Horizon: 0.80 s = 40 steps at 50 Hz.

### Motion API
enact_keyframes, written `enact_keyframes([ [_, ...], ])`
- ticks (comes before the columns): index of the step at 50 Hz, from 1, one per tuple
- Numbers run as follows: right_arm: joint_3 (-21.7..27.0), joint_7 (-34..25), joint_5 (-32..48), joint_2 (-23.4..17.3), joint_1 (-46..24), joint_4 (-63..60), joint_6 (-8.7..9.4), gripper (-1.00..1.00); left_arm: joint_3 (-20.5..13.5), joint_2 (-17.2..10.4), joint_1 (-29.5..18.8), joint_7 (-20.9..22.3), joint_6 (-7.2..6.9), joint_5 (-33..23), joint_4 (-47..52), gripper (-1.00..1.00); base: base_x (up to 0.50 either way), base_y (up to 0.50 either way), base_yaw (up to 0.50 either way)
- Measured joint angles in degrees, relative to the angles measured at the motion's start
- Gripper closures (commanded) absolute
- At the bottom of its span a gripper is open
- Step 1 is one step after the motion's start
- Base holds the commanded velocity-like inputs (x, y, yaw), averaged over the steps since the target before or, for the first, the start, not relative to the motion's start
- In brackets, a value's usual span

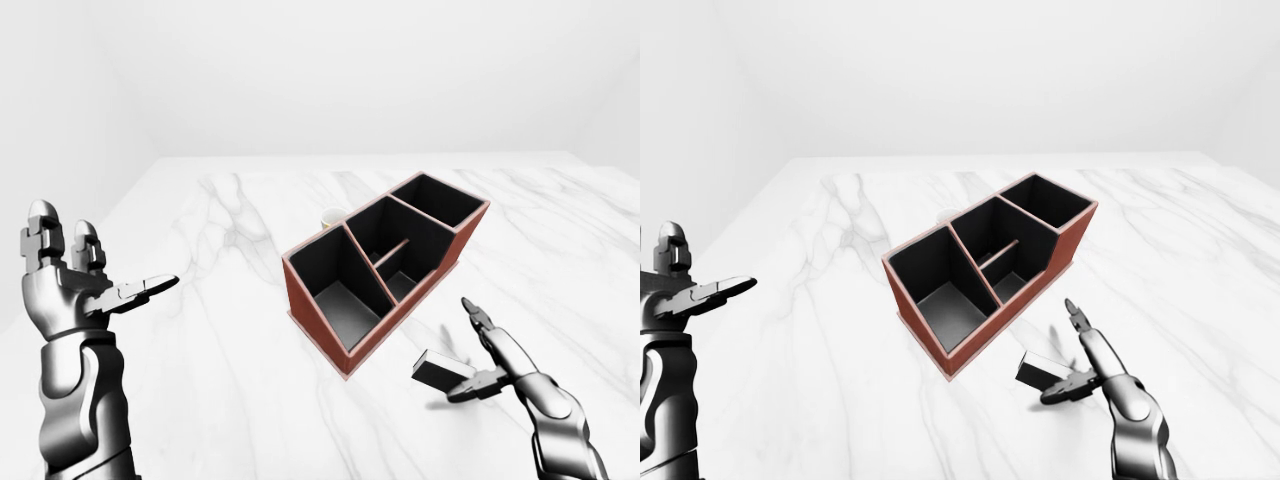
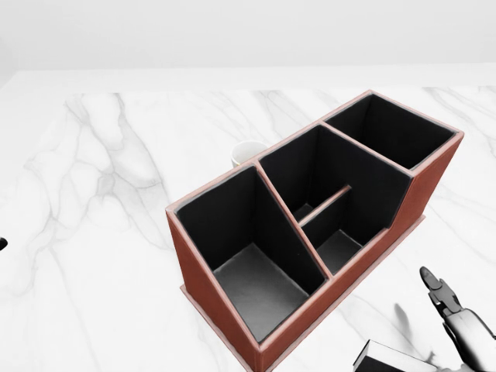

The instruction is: Pick up the book and place it in the left compartment of the caddy.

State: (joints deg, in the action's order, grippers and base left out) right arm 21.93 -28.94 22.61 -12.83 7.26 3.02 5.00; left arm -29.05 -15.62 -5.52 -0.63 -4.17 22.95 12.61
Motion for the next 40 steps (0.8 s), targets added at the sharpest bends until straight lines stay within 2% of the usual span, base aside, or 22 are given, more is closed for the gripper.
enact_keyframes([
  [6, -0.62, 0.83, -0.56, -0.13, -0.06, 1.85, 0.00, -1.00, -0.01, -0.05, 0.05, 0.05, 0.28, 0.15, -0.28, -1.00, 0.00, 0.00, 0.00],
  [7, -0.72, 0.96, -0.65, -0.15, -0.08, 2.13, 0.00, -0.80, -0.04, -0.06, 0.07, 0.04, 0.28, 0.18, -0.25, -1.00, 0.00, 0.00, 0.00],
  [8, -0.80, 1.11, -0.71, -0.18, -0.11, 2.40, 0.00, -0.47, -0.06, -0.07, 0.09, 0.03, 0.26, 0.22, -0.22, -1.00, 0.00, 0.00, 0.00],
  [9, -0.89, 1.22, -0.79, -0.20, -0.13, 2.64, 0.00, 0.97, -0.09, -0.08, 0.11, 0.02, 0.23, 0.26, -0.17, -1.00, 0.00, 0.00, 0.00],
  [16, -1.53, 1.97, -1.72, -0.27, -0.32, 3.83, 0.01, 1.00, -0.22, -0.06, 0.27, -0.02, 0.03, 0.46, 0.23, -1.00, 0.00, 0.00, 0.00],
  [23, -2.20, 1.86, -1.57, -0.37, -0.58, 4.49, 0.00, 1.00, -0.41, 0.01, 0.48, -0.31, -0.83, 0.64, 1.40, -1.00, 0.00, 0.00, 0.00],
  [40, -2.41, 2.48, 1.16, -0.74, -1.20, 4.33, 0.00, 1.00, -0.67, 0.45, 0.68, -0.74, -0.83, 0.67, 3.78, -1.00, 0.00, 0.00, 0.00],
])
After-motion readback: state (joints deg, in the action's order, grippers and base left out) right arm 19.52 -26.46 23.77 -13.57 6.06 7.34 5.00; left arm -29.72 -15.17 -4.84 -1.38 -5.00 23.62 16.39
